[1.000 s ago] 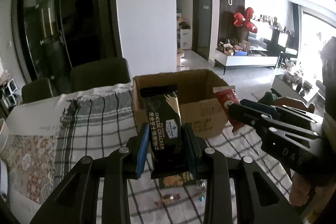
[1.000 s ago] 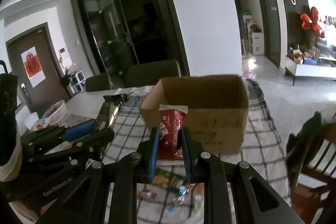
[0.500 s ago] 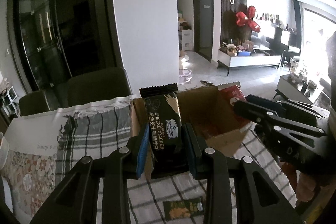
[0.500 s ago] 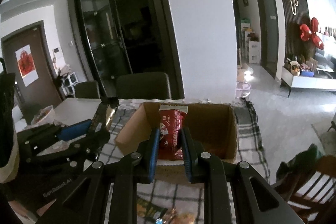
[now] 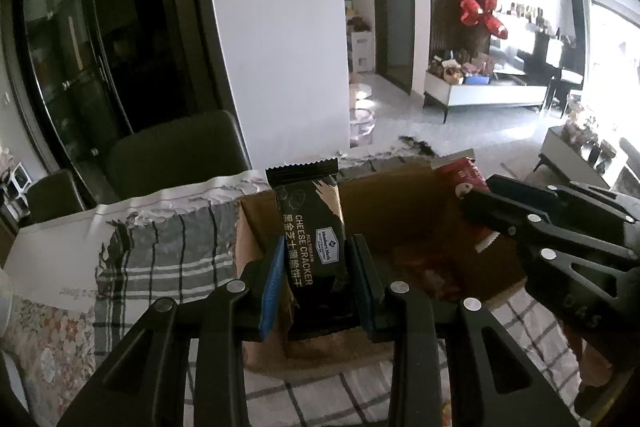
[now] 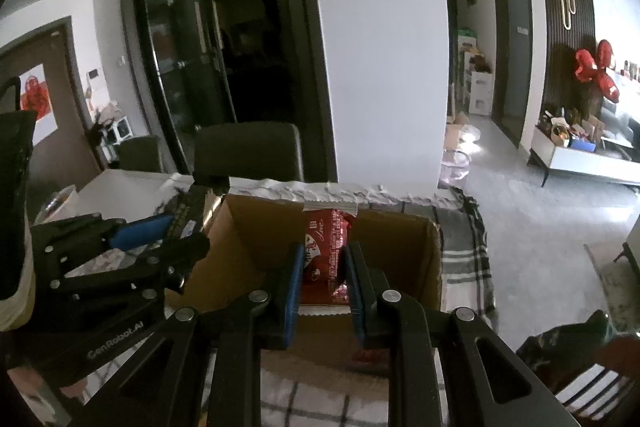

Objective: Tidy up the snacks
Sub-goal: 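Open both tools to drop the bars into the box, then move both tools back toward the candies and small packets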

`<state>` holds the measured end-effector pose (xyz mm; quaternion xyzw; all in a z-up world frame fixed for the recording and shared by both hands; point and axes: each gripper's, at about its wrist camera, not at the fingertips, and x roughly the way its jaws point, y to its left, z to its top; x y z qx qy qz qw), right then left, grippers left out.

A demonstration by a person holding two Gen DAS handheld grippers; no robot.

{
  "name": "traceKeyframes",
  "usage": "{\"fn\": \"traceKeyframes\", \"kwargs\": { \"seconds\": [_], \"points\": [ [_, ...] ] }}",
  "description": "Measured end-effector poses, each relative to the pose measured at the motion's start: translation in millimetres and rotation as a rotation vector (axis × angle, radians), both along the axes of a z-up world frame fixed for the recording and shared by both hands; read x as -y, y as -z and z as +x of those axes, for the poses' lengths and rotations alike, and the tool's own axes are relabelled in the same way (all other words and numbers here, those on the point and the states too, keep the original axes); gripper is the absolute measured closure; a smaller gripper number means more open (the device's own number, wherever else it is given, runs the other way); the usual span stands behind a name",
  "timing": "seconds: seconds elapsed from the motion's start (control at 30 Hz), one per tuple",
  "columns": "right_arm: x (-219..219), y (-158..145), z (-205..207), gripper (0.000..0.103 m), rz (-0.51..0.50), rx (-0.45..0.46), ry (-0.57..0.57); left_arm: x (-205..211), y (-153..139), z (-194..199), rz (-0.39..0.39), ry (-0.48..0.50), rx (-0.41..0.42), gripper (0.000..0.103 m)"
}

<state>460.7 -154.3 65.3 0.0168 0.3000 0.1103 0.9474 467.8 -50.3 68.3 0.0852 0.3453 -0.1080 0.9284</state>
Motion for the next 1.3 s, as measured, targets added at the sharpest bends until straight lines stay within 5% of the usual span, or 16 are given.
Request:
{"fn": "traceKeyframes", "kwargs": {
  "seconds": [0.1, 0.2, 0.33, 0.43, 1.3],
  "points": [
    [0, 6, 10, 0.081, -0.011, -0.016, 0.004, 3, 5, 10, 0.006, -0.005, -0.010, 0.070],
    [1, 10, 15, 0.080, -0.023, -0.018, 0.028, 1, 10, 16, 0.006, -0.024, -0.010, 0.054],
    [1, 10, 12, 0.061, -0.054, -0.006, 0.061, 0, 10, 9, 0.012, -0.046, 0.007, 0.045],
    [3, 7, 5, 0.061, -0.056, -0.002, 0.064, -2, 6, 1, 0.022, -0.055, 0.016, 0.041],
    [22, -22, -107, 0.061, -0.003, 0.086, 0.065, 3, -32, -123, 0.011, 0.004, 0.116, 0.039]
  ]
}}
